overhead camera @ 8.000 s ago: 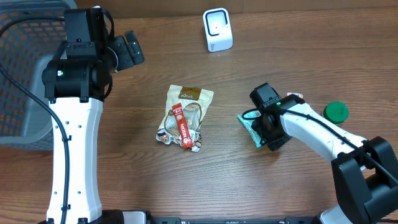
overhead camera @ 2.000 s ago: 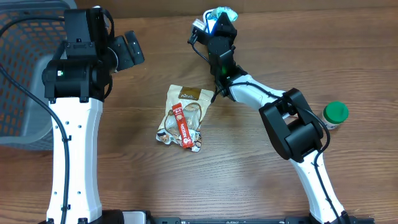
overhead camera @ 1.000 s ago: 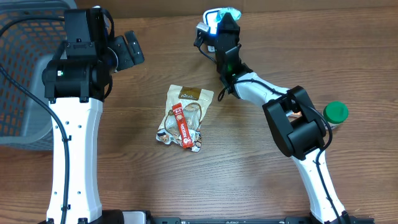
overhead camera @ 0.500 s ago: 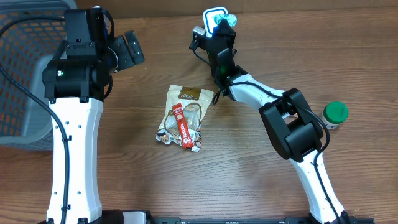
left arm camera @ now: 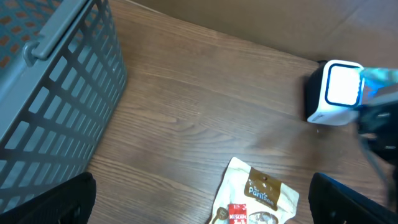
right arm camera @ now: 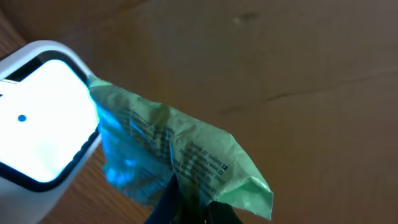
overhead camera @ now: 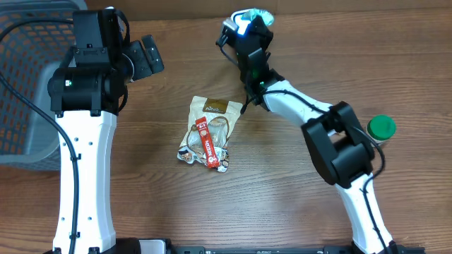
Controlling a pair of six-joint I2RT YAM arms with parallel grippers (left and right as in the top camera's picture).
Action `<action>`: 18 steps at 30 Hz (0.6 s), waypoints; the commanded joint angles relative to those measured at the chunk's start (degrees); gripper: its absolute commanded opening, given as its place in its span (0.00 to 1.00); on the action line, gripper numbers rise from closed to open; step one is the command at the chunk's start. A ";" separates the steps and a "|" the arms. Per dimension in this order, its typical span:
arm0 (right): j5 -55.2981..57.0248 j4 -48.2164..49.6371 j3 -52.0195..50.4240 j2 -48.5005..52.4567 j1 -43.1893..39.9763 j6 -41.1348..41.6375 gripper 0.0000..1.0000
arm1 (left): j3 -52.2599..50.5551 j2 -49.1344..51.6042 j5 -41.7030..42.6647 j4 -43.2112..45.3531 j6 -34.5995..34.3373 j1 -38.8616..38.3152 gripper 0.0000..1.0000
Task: Scan the item barcode
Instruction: 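Carry the teal wipes pack right and lower it to the table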
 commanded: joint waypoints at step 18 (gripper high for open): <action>-41.44 -86.31 -0.04 -30.64 -6.95 58.75 0.04 | 0.90 -0.85 -0.09 0.22 1.07 0.00 1.00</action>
